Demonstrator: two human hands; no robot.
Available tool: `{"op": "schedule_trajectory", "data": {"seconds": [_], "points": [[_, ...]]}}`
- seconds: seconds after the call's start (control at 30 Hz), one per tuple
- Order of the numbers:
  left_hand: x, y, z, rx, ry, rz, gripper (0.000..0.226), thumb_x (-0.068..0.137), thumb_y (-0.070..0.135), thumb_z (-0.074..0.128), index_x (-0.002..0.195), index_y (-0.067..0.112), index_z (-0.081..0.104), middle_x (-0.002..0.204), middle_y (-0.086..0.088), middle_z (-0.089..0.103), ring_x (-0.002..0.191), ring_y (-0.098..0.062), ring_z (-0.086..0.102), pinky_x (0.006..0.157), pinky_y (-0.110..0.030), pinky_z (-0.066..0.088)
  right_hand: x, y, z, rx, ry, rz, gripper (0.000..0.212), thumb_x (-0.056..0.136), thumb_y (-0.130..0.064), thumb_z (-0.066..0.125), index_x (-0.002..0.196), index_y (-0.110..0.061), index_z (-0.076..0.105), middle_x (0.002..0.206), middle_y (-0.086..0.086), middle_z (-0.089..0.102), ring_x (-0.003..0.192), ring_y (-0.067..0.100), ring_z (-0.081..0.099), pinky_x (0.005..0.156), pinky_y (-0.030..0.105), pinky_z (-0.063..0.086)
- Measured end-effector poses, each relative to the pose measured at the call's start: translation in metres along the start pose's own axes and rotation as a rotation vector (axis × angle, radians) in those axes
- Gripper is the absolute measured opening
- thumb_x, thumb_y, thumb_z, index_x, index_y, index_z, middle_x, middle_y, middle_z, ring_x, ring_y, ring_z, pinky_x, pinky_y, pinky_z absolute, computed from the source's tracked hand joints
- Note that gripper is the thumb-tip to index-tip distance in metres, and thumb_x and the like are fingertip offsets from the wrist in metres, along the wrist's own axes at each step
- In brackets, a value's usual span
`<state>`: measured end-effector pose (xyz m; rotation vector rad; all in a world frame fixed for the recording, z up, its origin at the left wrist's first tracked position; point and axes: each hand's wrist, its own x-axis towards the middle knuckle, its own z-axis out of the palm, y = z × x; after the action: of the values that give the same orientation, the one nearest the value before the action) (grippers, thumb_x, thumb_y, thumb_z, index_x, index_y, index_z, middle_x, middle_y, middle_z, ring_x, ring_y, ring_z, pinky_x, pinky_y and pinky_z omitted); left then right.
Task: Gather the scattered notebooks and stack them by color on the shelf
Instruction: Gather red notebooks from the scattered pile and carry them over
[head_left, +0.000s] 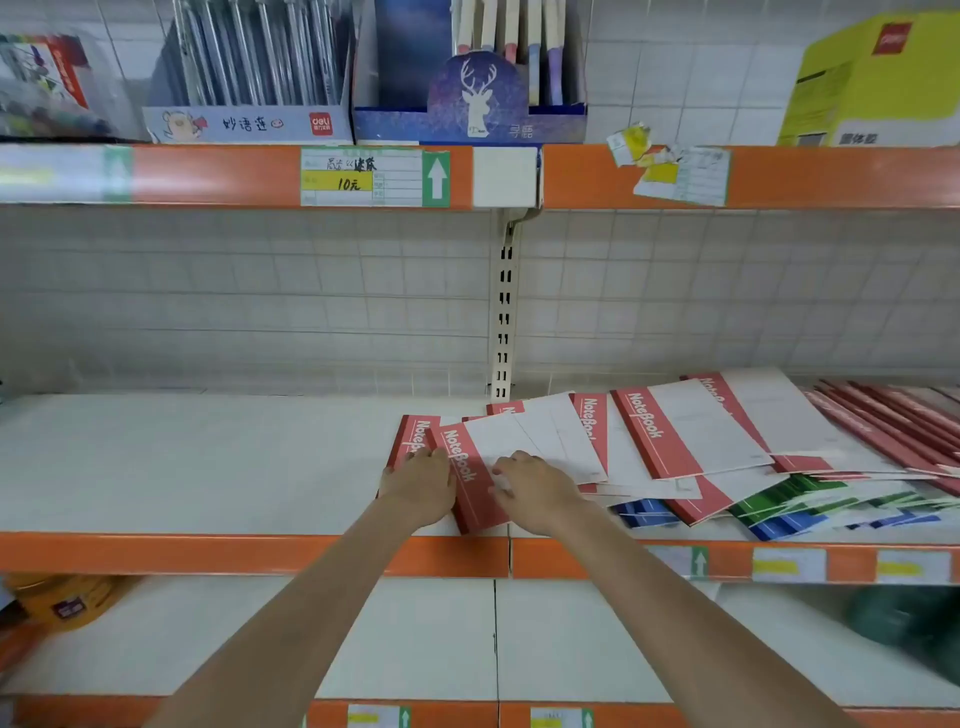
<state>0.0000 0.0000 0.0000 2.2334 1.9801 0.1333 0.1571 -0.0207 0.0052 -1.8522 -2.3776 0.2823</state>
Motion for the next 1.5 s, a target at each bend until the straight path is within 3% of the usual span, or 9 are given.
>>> {"op": "schedule_trajectory", "data": {"seconds": [0.2,0.43,0.63,0.77,1.07,1.2,1.3,1.4,1.5], "points": [[0.018,-0.007,0.01,-0.08,0.004,0.009,0.048,0.094,0.012,0.037,0.141,0.008,0.031,0.132,-0.011,0.05,0.121,-0.029,0.048,0.1,-0.045,0.041,0.023,-0.02,0.009,-0.022,0.012,0.052,0.048,0.09,-0.044,0.048,0.129,-0.015,0.048,0.122,0.01,0.051,0.116,0.028,0.049,0.093,0.041,0.044],[0.034,-0.015,0.02,-0.348,0.033,0.054,0.036,0.09,0.002,0.04,0.122,0.009,0.053,0.119,-0.011,0.062,0.106,-0.026,0.058,0.094,-0.035,0.047,0.041,-0.032,0.015,-0.053,-0.006,0.171,0.066,0.077,-0.039,0.063,0.133,-0.011,0.041,0.126,0.013,0.044,0.12,0.031,0.042,0.097,0.044,0.041],[0.035,-0.015,0.022,-0.364,0.06,0.076,0.029,0.091,0.009,0.042,0.117,0.007,0.055,0.119,-0.012,0.062,0.106,-0.028,0.057,0.095,-0.04,0.045,0.045,-0.034,0.013,-0.087,0.025,0.191,0.058,0.082,-0.038,0.059,0.13,-0.008,0.044,0.122,0.014,0.049,0.115,0.031,0.048,0.093,0.04,0.046],[0.033,-0.019,0.024,-0.237,0.068,0.061,0.037,0.095,0.015,0.042,0.132,0.01,0.046,0.134,-0.01,0.052,0.122,-0.026,0.05,0.103,-0.038,0.041,0.042,-0.033,0.007,-0.073,0.132,0.119,0.039,0.092,-0.038,0.047,0.116,-0.009,0.052,0.107,0.01,0.062,0.098,0.027,0.06,0.071,0.028,0.04],[0.035,-0.031,0.027,-0.023,0.149,-0.267,0.065,0.087,0.055,0.054,0.129,0.007,0.041,0.129,-0.013,0.049,0.122,-0.03,0.042,0.098,-0.038,0.039,0.043,-0.039,-0.008,0.136,0.241,0.108,0.045,0.098,-0.013,0.041,0.141,-0.005,0.031,0.11,0.014,0.065,0.094,0.029,0.065,0.067,0.029,0.044],[0.041,-0.033,0.022,-0.19,0.161,-0.341,0.073,0.075,0.052,0.072,0.122,0.005,0.042,0.123,-0.015,0.051,0.118,-0.032,0.045,0.094,-0.037,0.041,0.044,-0.051,0.0,0.139,0.207,0.078,0.049,0.096,-0.008,0.042,0.144,-0.005,0.029,0.11,0.018,0.064,0.097,0.033,0.063,0.07,0.033,0.046],[0.042,-0.038,0.018,-0.399,0.175,-0.301,0.06,0.076,0.036,0.076,0.115,0.001,0.045,0.115,-0.016,0.059,0.107,-0.032,0.056,0.085,-0.034,0.045,0.046,-0.057,0.007,0.138,0.212,0.067,0.045,0.096,-0.006,0.039,0.14,-0.005,0.033,0.106,0.018,0.064,0.096,0.035,0.062,0.069,0.035,0.045],[0.04,-0.041,0.012,-0.738,0.232,-0.252,0.034,0.09,0.019,0.059,0.116,0.001,0.046,0.113,-0.018,0.062,0.098,-0.034,0.061,0.076,-0.035,0.05,0.048,-0.06,0.008,0.199,0.243,0.042,0.038,0.097,-0.01,0.036,0.135,-0.004,0.038,0.102,0.018,0.065,0.091,0.035,0.063,0.064,0.034,0.043],[0.04,-0.043,0.005,-1.083,0.203,-0.305,0.026,0.096,0.02,0.047,0.118,0.008,0.045,0.113,-0.018,0.061,0.097,-0.034,0.063,0.086,-0.046,0.053,0.05,-0.063,0.008,0.254,0.285,0.014,0.039,0.097,-0.013,0.037,0.136,-0.005,0.036,0.097,0.018,0.066,0.086,0.035,0.063,0.061,0.03,0.038]]}}
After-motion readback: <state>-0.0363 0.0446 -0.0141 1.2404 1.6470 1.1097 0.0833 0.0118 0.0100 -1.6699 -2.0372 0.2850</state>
